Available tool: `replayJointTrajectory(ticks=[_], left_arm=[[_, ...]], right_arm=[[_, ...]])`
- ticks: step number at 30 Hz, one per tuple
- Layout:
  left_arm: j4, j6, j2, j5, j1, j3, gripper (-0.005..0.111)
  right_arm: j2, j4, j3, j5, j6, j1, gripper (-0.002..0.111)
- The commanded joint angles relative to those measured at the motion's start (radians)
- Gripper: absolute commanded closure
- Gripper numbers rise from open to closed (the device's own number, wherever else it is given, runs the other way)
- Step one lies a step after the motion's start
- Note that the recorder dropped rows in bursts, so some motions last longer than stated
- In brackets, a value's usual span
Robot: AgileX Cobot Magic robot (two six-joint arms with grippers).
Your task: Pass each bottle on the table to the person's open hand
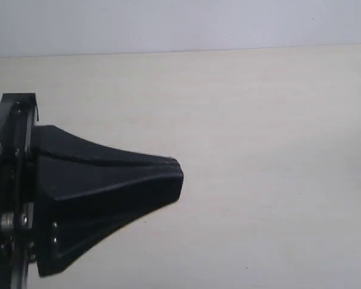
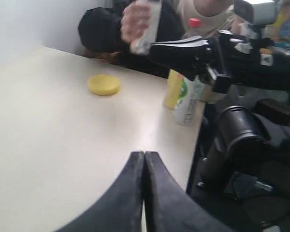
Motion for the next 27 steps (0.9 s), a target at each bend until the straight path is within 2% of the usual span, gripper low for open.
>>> replayJointTrajectory(ticks=[1,3,5,6,10,14,18,21,27], left_arm=[[-0.01,-0.015,-0.009,-0.116,-0.005,0.005,0.107],[-0.008,-0.015,-0.009,-0.123,-0.005,0.008,0.107],[-0.016,-0.018,-0.009,-0.168,0.037,0.037,0.107],[-0.021,-0.018,-0.009,-0.203,0.079,0.058,0.107],[-0.064,-0.026,-0.011,-0.211,0.167,0.105,0.107],[-0.085,-0.077,-0.066,-0.296,0.377,0.251,0.107],[-0.139,-0.077,-0.157,-0.319,0.547,0.415,0.107],[-0.135,-0.062,-0.248,-0.319,0.609,0.487,0.107],[-0.124,-0.062,-0.487,-0.313,0.687,0.59,0.107]], right_arm=[[-0.004,0.0,0.004,-0.005,0.001,0.003,0.108],[-0.004,0.0,0.004,-0.005,0.001,0.003,0.108],[-0.004,0.0,0.004,-0.005,0.001,0.003,0.108],[-0.004,0.0,0.004,-0.005,0.001,0.003,0.108],[-0.004,0.0,0.004,-0.005,0.001,0.003,0.108],[-0.004,0.0,0.004,-0.005,0.001,0.003,0.108],[-0.004,0.0,0.004,-0.005,0.001,0.003,0.108],[-0.004,0.0,0.004,-0.005,0.001,0.003,0.108],[-0.004,0.0,0.004,-0.005,0.001,0.003,0.108]])
